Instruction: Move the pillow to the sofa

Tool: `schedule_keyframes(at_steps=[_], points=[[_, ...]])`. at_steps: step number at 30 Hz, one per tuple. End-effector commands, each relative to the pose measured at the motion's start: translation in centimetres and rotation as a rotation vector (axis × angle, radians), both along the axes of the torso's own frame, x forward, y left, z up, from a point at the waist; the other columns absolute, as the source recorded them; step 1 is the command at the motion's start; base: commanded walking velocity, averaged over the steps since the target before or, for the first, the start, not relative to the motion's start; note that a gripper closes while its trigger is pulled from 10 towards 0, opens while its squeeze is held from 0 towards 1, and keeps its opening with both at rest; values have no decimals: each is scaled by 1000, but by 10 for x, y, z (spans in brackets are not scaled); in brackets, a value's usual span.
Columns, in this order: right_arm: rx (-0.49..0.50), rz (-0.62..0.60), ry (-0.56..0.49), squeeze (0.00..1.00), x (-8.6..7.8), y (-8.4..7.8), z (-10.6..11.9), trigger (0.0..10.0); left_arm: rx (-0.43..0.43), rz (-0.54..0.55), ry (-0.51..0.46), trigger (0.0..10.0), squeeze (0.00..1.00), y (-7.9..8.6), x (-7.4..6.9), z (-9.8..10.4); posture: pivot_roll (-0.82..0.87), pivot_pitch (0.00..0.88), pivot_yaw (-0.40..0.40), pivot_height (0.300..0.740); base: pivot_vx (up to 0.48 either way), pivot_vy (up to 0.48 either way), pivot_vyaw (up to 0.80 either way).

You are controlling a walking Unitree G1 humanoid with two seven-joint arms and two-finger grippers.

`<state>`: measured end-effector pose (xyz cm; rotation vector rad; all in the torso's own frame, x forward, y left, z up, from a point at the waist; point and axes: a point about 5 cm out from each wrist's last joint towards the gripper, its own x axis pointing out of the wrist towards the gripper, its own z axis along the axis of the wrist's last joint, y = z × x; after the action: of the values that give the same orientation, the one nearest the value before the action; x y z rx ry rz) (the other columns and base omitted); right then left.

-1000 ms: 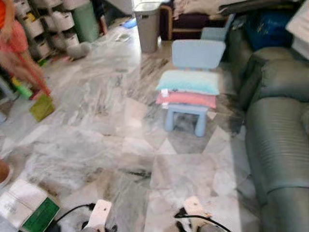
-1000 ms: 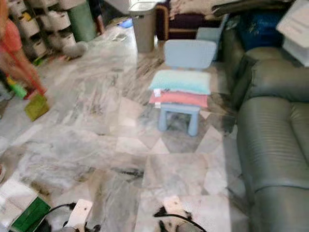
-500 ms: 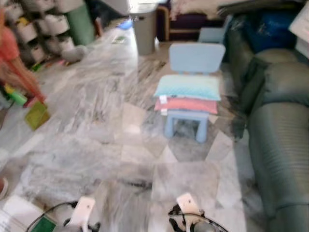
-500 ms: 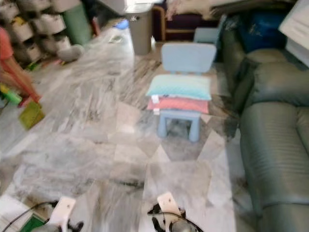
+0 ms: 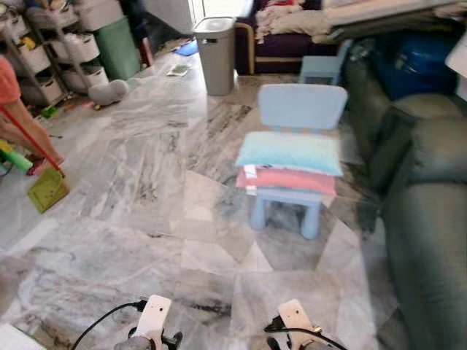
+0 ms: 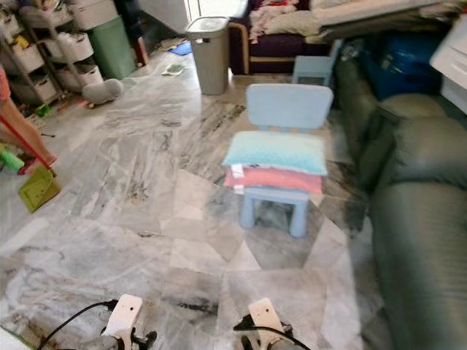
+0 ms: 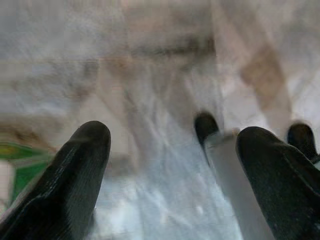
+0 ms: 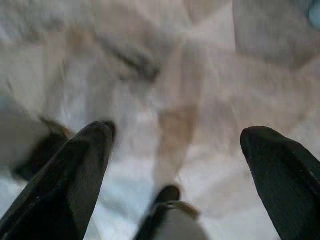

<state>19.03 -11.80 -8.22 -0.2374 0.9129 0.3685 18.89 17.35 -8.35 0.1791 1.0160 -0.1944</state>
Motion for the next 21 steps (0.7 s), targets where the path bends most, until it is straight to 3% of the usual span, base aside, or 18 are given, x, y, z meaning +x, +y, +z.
schedule_keyframes(at_steps=[1, 6, 9, 11, 15, 21], points=[[-10, -29, 23, 0, -6, -8, -3, 10000, -5, -23, -14, 10000, 0, -15, 6, 2, -83, 33, 55, 740, 398, 266, 0], [-13, -29, 25, 0, -6, -8, -3, 10000, -12, -33, -18, 10000, 0, -28, 8, 2, -82, 31, 55, 740, 398, 269, 0], [-14, -30, 24, 0, -6, -8, -3, 10000, -14, -33, -19, 10000, 0, -29, 8, 2, -82, 31, 55, 740, 405, 259, -788], [-12, -29, 24, 0, -6, -8, -3, 10000, 7, -22, -12, 10000, 0, -17, 6, 2, -83, 40, 53, 740, 403, 122, -784], [-12, -31, 25, 0, -6, -7, -4, 10000, 12, -20, -9, 10000, 0, -16, 5, 1, -83, 42, 53, 740, 197, 0, -391], [-10, -29, 27, 0, -7, -7, -4, 10000, 2, -39, -12, 10000, 0, -40, 8, 2, -83, 42, 55, 740, 0, 0, 0]])
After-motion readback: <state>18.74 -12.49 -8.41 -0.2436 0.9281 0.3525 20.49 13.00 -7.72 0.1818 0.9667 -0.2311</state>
